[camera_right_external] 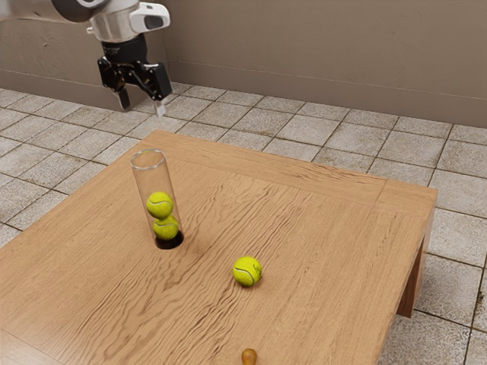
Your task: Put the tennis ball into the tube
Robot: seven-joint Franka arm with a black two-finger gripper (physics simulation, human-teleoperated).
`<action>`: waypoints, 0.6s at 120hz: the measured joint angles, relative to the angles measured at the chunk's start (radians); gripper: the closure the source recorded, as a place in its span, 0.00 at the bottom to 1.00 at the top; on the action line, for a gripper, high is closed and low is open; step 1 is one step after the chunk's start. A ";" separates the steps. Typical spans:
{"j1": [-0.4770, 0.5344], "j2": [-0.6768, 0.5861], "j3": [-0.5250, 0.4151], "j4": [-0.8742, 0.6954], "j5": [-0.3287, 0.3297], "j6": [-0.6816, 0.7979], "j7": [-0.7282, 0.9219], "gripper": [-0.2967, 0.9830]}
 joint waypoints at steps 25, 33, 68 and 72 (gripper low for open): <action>0.006 -0.026 -0.017 -0.049 -0.004 0.003 0.006 0.23; 0.037 -0.046 -0.054 -0.107 -0.005 0.021 0.007 0.23; 0.002 -0.125 -0.129 -0.394 -0.014 0.233 0.001 0.23; -0.014 -0.123 -0.132 -0.423 -0.021 0.268 -0.001 0.23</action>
